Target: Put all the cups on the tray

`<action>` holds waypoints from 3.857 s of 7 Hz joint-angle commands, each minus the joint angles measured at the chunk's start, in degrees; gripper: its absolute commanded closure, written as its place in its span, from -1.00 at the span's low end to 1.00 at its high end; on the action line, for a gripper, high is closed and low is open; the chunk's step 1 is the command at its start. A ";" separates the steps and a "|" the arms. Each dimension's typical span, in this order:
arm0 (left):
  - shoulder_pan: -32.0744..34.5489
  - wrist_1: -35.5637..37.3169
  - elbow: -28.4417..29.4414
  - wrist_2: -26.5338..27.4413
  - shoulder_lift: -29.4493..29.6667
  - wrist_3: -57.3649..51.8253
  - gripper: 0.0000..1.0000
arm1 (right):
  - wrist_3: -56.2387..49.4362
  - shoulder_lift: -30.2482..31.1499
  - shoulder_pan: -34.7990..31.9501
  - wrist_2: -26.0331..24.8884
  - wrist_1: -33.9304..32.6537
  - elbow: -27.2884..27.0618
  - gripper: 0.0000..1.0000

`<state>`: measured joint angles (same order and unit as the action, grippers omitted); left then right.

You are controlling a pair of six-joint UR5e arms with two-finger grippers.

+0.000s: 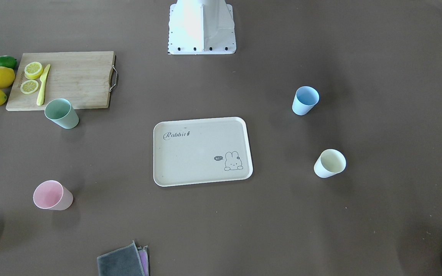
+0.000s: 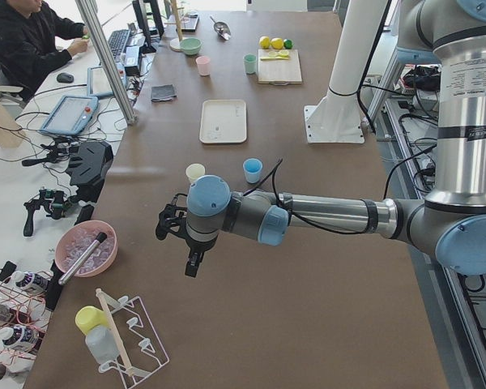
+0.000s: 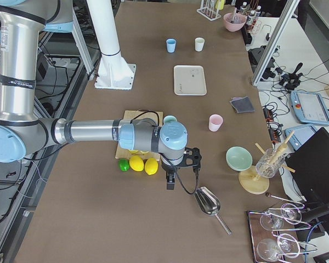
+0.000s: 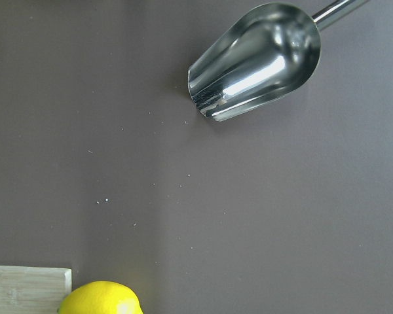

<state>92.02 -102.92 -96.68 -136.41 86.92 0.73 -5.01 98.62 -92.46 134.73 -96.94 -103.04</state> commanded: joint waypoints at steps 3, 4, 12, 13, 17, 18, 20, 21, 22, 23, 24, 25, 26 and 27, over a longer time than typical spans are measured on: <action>0.00 0.00 0.00 0.00 0.00 -0.02 -0.95 | 0.00 -0.01 0.00 -0.09 -0.01 0.03 -1.00; 0.00 0.00 0.00 0.00 0.00 0.07 -0.95 | 0.00 -0.01 0.00 0.00 -0.01 0.03 -1.00; 0.00 -0.09 1.14 0.09 0.00 -0.11 -0.95 | 0.00 -0.01 0.00 -0.09 0.43 -0.14 -1.00; 0.00 -0.18 1.41 0.00 0.00 -0.11 -0.95 | 0.00 -0.09 0.00 -0.09 0.43 -0.14 -1.00; 0.00 -0.26 2.20 0.00 -0.09 -0.20 -0.95 | -0.09 -0.01 0.00 -0.09 0.43 -0.50 -1.00; 0.00 -0.26 2.20 0.00 -0.09 -0.20 -0.95 | -0.09 -0.01 0.00 -0.09 0.43 -0.50 -1.00; 0.00 -0.18 2.20 0.00 -0.09 -0.20 -0.95 | -0.09 -0.01 0.00 -0.09 0.43 -0.50 -1.00; 0.00 -0.26 2.20 0.00 -0.09 -0.20 -0.95 | -0.09 -0.01 0.00 0.00 0.43 -0.50 -1.00; 0.00 -0.18 2.02 0.00 0.00 -0.20 -0.95 | -0.53 -0.01 0.00 0.09 0.43 -0.50 -1.00; 0.00 0.00 1.68 0.09 0.52 -0.02 -0.95 | -0.36 -0.35 0.00 0.96 0.43 -0.84 -1.00; 0.00 -0.09 0.54 -0.35 0.87 0.15 -0.95 | -0.27 -1.40 0.00 2.45 1.39 -1.28 -1.00; -0.44 -0.44 -1.47 -0.44 1.05 0.33 -0.95 | 0.17 -1.76 0.09 4.38 4.79 -1.20 -1.00; -1.74 -2.62 -1.84 -0.53 1.40 0.42 -0.95 | 0.17 -1.68 0.61 4.14 6.31 -0.33 -1.00; -2.11 -7.34 -3.06 -0.27 0.45 1.72 -0.95 | 2.96 -3.15 2.09 4.05 6.50 -1.19 -1.00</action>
<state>90.64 -106.05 -98.46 -136.81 87.92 1.43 -4.18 96.62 -91.65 138.65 -91.47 -103.86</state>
